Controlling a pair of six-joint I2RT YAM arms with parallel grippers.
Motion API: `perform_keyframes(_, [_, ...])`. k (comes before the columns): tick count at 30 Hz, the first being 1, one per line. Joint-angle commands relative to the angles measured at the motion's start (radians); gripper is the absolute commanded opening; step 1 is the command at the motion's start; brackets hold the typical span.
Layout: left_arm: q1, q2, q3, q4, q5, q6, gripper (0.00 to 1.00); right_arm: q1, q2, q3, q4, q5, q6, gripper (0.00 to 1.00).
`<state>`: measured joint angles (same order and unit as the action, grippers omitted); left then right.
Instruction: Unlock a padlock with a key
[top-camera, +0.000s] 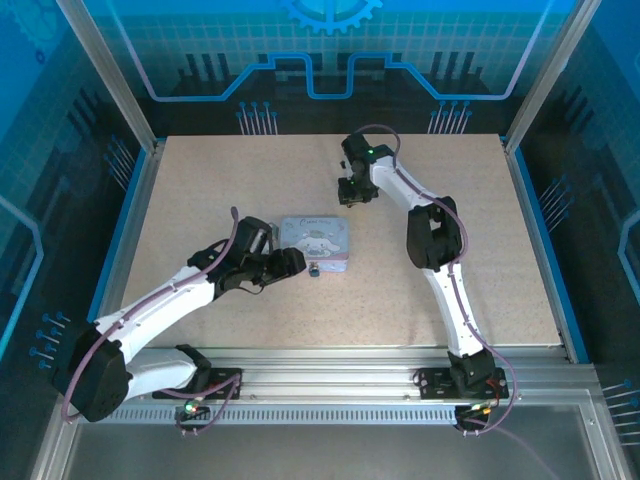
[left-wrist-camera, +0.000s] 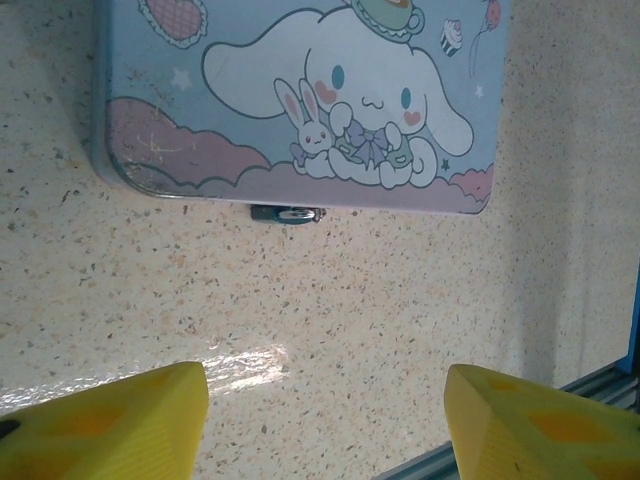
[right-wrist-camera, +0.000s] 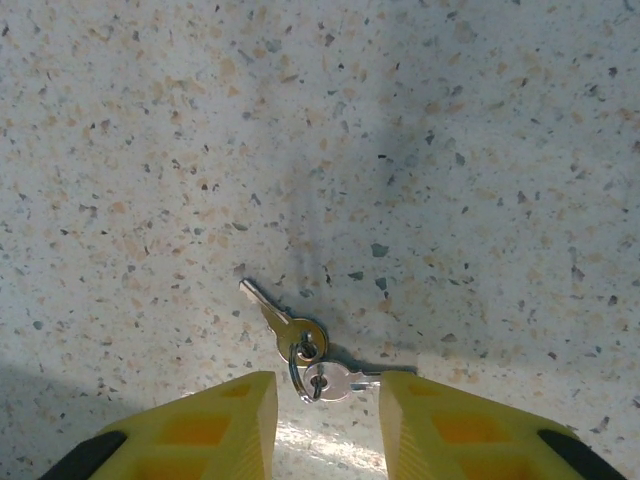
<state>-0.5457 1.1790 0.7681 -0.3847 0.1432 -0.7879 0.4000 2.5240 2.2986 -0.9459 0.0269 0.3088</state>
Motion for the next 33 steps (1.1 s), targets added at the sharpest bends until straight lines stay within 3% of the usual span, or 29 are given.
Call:
perform_keyframes(1, [-0.007, -0.026, -0.022, -0.006, -0.011, -0.024, 0.65, 0.011, 0.036, 0.045, -0.051, 0.01, -0.014, 0.33])
perform_keyframes(8, [-0.005, -0.031, -0.036, -0.001, -0.014, -0.027, 0.65, 0.011, 0.048, 0.05, -0.053, 0.005, -0.02, 0.22])
perform_keyframes(15, [-0.005, -0.032, -0.042, 0.009, -0.016, -0.03, 0.65, 0.011, 0.028, 0.024, -0.052, -0.005, -0.027, 0.0])
perform_keyframes(24, [-0.005, -0.031, -0.042, 0.061, -0.007, -0.023, 0.66, 0.011, -0.191, -0.157, -0.002, 0.017, -0.056, 0.0])
perform_keyframes(33, [0.012, -0.016, 0.023, 0.12, 0.008, 0.042, 0.71, 0.014, -0.52, -0.402, 0.042, 0.007, -0.1, 0.0])
